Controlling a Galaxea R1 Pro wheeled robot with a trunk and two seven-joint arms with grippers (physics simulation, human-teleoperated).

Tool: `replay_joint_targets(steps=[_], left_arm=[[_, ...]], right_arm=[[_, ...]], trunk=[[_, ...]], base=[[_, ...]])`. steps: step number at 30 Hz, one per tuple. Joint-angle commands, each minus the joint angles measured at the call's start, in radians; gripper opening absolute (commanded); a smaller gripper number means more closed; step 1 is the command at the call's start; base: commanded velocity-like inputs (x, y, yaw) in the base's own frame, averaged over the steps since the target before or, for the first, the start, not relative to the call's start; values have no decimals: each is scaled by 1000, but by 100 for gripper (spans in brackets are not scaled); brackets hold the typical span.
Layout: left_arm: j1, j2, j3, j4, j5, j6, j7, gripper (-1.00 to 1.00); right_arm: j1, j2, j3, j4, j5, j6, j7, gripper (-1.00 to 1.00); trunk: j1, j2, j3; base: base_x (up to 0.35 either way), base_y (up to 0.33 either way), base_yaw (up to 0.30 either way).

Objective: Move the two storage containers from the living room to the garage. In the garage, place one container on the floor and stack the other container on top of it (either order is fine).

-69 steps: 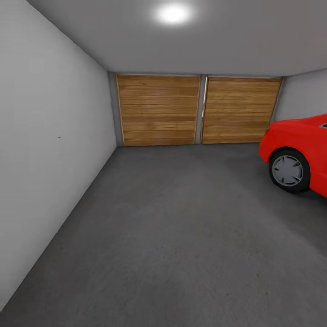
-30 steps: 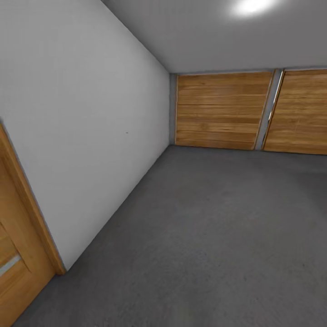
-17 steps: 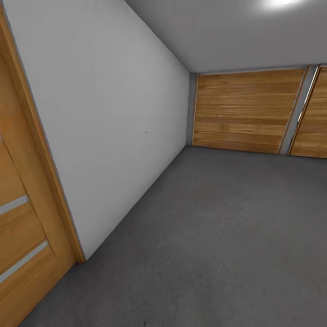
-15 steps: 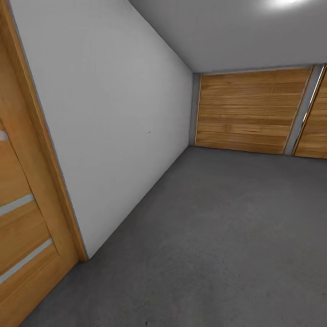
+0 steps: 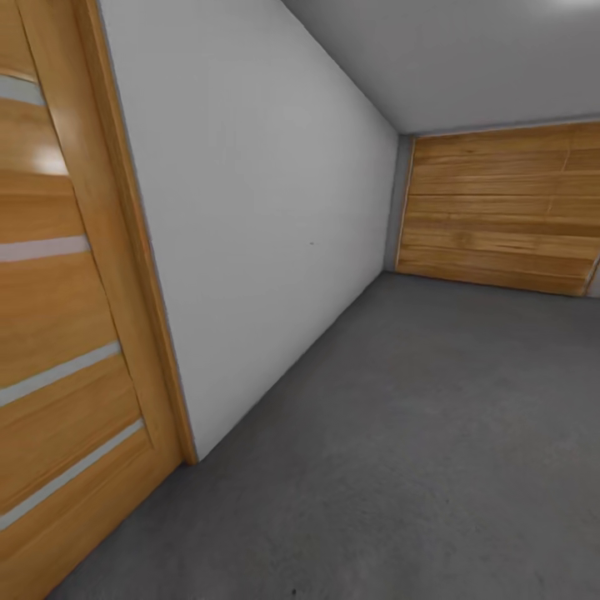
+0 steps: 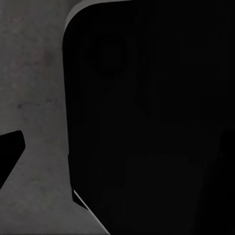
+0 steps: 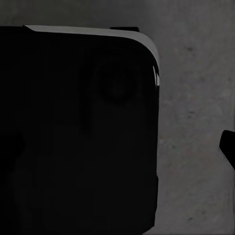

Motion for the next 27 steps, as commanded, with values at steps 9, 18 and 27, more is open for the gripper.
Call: replay_joint_targets(steps=[9, 18, 27], left_arm=[[0, -2, 3, 0, 2, 0, 1, 100], [0, -2, 5, 0, 2, -2, 0, 100], [0, -6, 7, -15, 15, -2, 0, 100]], right_arm=[[0, 3, 0, 0, 0, -4, 0, 100], [0, 6, -1, 0, -2, -4, 0, 100], [0, 4, -2, 0, 1, -4, 0, 100]], trunk=[[0, 0, 4], [0, 0, 9], [0, 0, 15]], base=[[0, 0, 293], [0, 0, 284], [0, 0, 273]])
